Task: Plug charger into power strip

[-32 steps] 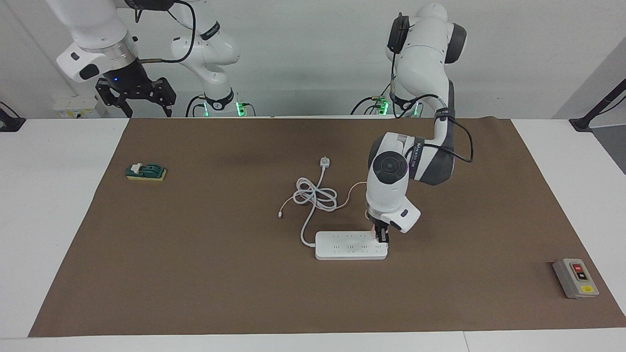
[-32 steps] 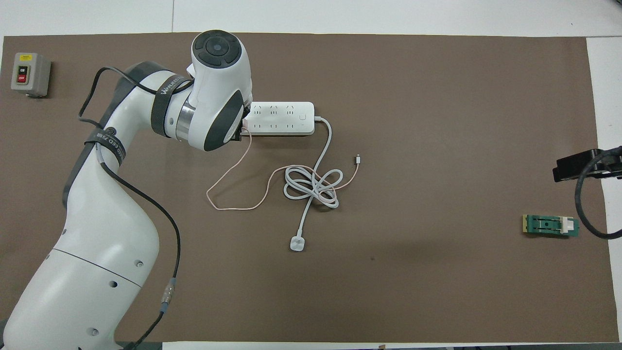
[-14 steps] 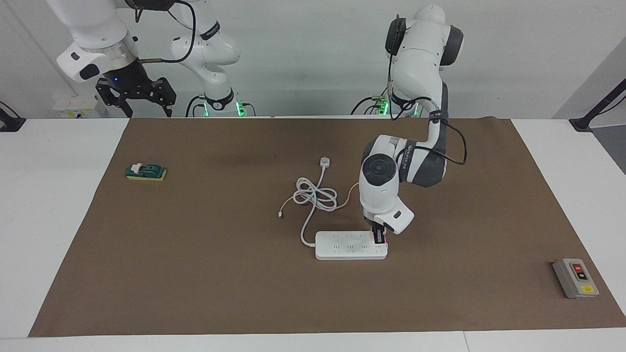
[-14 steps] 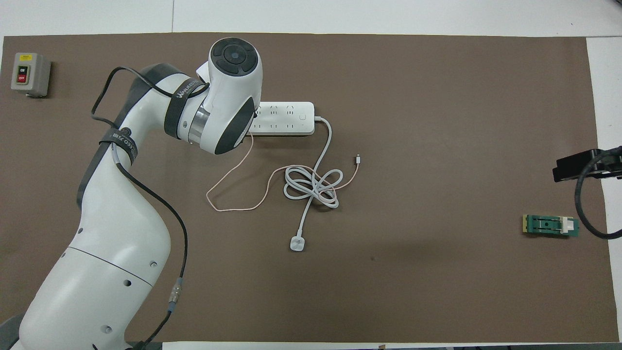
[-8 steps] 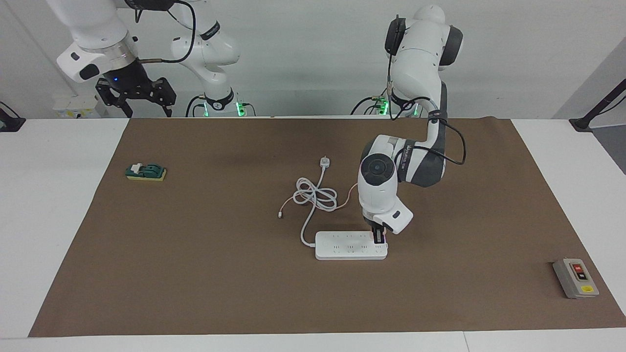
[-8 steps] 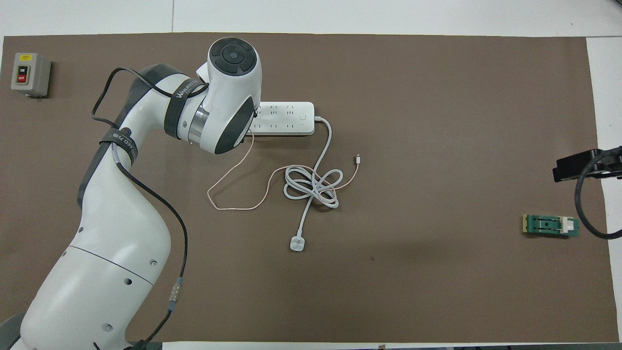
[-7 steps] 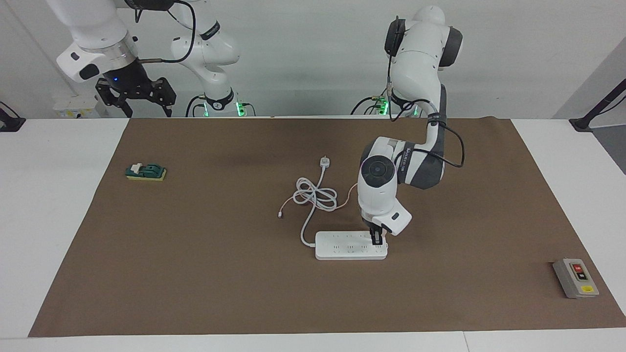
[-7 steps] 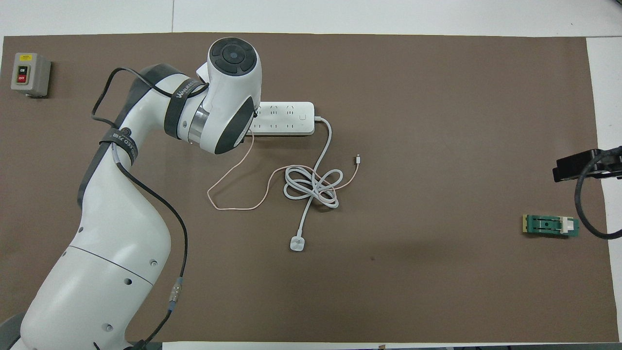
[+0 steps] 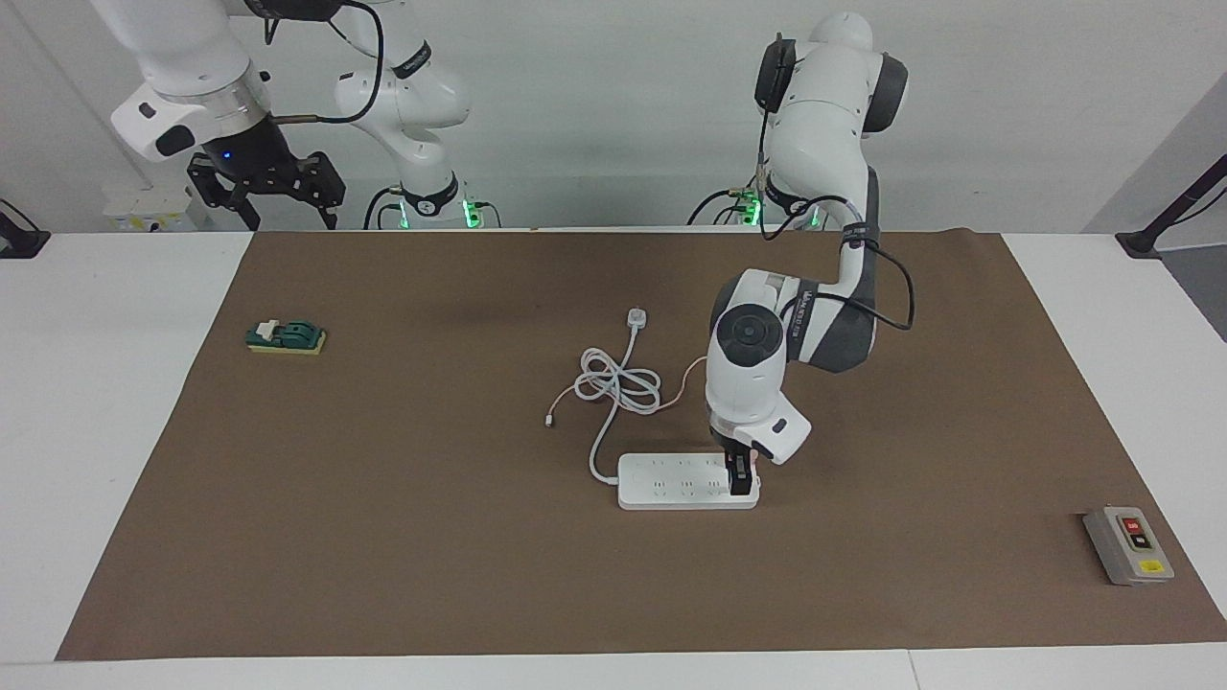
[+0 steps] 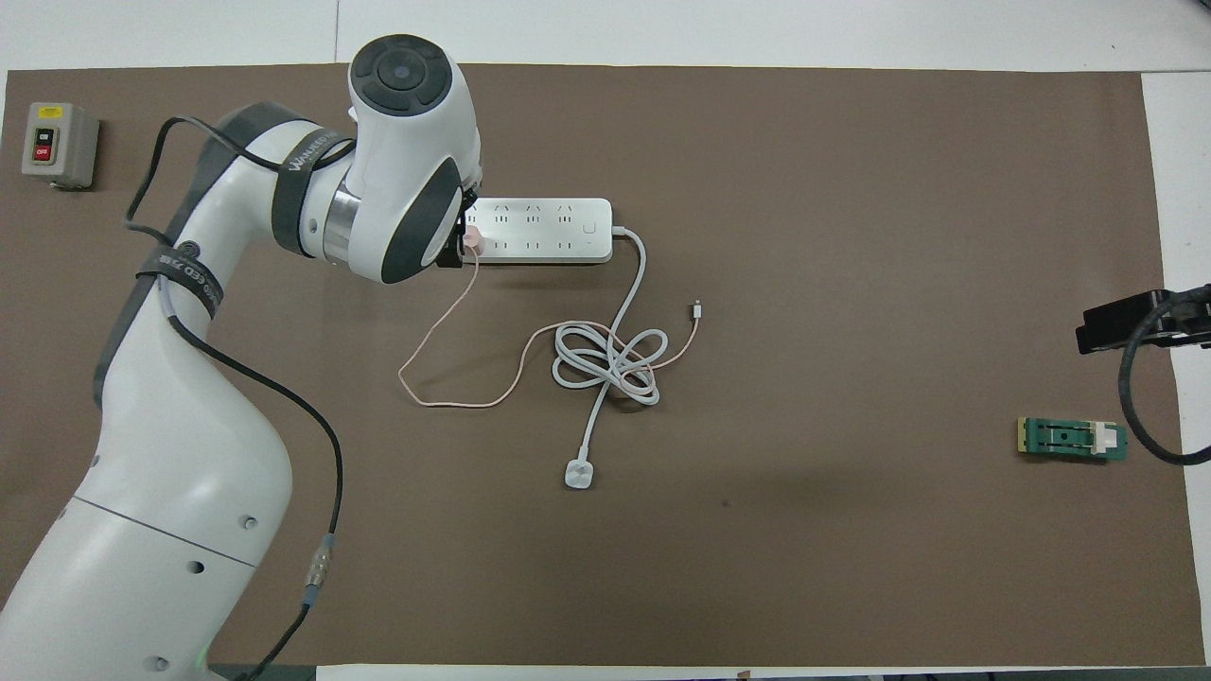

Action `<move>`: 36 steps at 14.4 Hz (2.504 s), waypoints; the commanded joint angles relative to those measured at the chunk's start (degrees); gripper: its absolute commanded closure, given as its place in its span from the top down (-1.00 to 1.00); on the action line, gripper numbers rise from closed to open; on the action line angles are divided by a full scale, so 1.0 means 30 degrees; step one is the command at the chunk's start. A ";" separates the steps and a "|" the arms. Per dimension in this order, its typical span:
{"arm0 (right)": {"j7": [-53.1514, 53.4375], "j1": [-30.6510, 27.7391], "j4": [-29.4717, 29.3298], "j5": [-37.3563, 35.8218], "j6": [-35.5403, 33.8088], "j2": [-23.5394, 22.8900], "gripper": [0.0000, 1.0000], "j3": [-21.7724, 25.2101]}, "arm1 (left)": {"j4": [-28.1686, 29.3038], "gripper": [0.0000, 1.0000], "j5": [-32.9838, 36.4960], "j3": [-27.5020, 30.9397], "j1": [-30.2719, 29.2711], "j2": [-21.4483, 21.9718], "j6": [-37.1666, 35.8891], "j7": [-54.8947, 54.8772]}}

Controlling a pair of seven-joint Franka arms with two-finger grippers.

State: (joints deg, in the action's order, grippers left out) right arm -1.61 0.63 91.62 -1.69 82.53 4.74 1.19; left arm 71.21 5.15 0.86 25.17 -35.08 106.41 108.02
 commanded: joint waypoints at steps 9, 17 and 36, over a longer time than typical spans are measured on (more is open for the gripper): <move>-0.0372 -0.0003 0.0252 -0.0170 -0.0029 0.0324 1.00 -0.0075 | -0.0212 1.00 -0.0545 -0.0051 -0.4106 0.3198 -0.3478 -1.5451; -0.0343 -0.0003 0.0251 -0.0170 -0.0029 0.0324 1.00 -0.0075 | -0.0183 1.00 -0.0604 -0.0080 -0.9292 0.4222 -0.4851 -2.8931; -0.0343 0.0026 0.0339 0.0797 0.0030 0.0353 1.00 -0.0075 | 0.7493 1.00 -0.1712 -0.0315 -1.0028 1.1694 -0.4474 -3.8188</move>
State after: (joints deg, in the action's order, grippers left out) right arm -1.61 1.01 91.62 -0.37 82.53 4.78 1.07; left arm 93.38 1.81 -0.69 -4.82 -0.58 91.73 -0.67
